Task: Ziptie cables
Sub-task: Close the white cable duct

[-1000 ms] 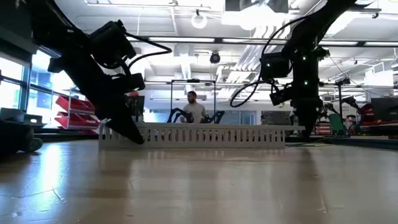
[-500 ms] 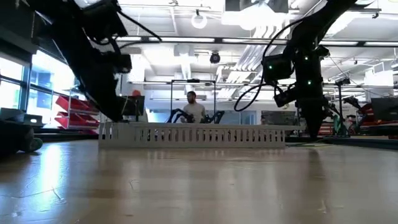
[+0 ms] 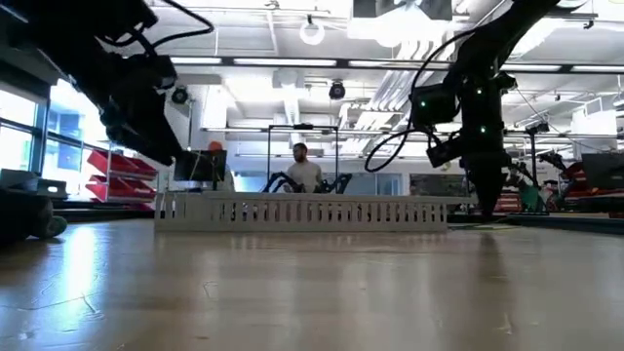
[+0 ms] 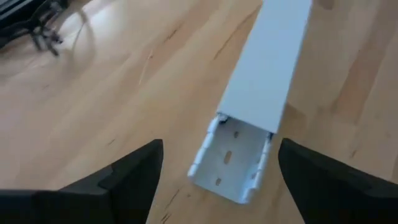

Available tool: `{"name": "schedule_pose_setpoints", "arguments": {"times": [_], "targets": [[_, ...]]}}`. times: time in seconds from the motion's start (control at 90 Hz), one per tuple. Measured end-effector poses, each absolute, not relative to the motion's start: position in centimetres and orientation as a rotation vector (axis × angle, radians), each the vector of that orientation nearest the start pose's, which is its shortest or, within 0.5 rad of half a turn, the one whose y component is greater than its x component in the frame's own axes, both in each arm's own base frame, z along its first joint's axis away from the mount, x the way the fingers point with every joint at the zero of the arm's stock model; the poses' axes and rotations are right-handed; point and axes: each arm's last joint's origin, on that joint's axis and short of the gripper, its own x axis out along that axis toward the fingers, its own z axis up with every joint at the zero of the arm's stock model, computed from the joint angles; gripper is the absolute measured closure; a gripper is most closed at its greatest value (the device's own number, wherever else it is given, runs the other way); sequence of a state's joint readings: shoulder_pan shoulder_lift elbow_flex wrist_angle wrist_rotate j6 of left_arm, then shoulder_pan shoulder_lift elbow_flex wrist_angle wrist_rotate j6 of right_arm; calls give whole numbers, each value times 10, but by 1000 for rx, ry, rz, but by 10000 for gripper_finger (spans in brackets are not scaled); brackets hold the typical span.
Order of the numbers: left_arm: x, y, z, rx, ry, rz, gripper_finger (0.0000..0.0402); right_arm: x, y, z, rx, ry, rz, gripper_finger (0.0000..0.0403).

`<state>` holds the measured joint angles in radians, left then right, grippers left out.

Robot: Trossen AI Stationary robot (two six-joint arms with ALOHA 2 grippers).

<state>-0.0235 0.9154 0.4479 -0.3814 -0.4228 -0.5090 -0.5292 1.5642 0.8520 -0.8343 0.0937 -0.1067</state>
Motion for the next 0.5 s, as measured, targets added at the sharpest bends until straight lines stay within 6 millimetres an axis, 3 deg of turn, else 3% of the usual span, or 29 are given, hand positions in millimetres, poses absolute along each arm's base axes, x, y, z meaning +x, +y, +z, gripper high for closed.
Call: {"name": "schedule_pose_setpoints", "arguments": {"times": [0.5], "targets": [[148, 10, 151, -410, 647, 692, 106, 216, -127, 156, 264, 1474, -322, 391]]}}
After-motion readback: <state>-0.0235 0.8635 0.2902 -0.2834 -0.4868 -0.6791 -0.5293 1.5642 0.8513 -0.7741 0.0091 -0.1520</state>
